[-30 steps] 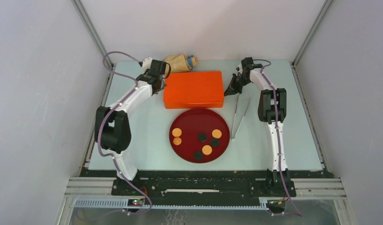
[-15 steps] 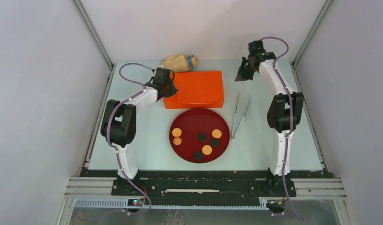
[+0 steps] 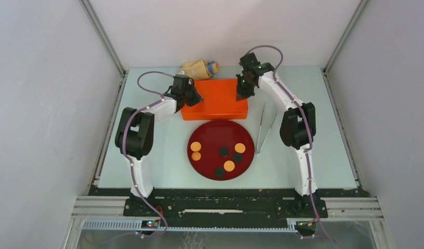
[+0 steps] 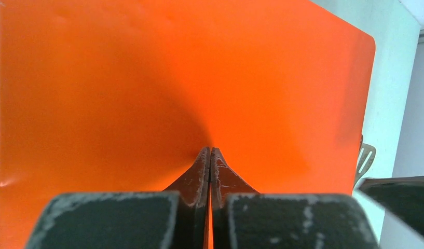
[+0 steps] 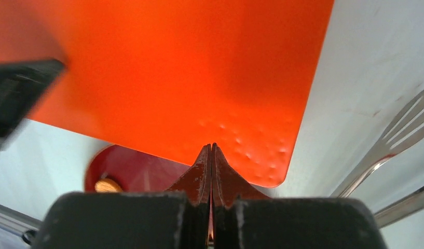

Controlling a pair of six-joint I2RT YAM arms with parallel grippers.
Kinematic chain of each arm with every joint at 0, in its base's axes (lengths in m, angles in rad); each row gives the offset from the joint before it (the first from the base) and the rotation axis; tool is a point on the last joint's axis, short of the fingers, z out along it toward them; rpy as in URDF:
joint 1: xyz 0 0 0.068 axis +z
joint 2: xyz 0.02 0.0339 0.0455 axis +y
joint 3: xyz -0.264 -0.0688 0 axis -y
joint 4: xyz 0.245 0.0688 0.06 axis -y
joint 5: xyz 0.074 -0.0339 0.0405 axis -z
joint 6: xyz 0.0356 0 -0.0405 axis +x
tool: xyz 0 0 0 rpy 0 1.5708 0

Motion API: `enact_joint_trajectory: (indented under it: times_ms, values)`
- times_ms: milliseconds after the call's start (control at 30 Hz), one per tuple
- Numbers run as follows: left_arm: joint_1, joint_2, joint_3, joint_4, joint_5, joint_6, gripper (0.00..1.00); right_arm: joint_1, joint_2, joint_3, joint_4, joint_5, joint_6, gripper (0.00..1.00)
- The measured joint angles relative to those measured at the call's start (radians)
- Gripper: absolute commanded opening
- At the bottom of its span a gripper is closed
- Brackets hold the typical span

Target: Pack the cookies

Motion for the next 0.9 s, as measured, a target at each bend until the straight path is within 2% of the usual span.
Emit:
enact_joint_trajectory:
  times_ms: [167,500,600,733,900]
  values:
    - [0.000,0.002,-0.001,0.001,0.019,-0.001,0.00,0.002,-0.008,-0.193,0.027,-0.022,0.021,0.00]
    - [0.000,-0.003,-0.006,-0.003,0.030,0.002,0.00,-0.002,-0.024,-0.202,0.041,0.012,0.013,0.00]
    - [-0.005,-0.051,-0.046,-0.029,0.012,0.011,0.00,0.011,-0.064,-0.257,0.080,0.042,0.002,0.00]
    - [-0.030,-0.206,-0.117,-0.113,-0.061,0.048,0.00,0.032,-0.179,-0.364,0.124,0.082,-0.008,0.13]
    - [-0.123,-0.520,-0.127,-0.164,-0.225,0.119,0.05,0.066,-0.390,-0.468,0.203,0.132,-0.018,0.30]
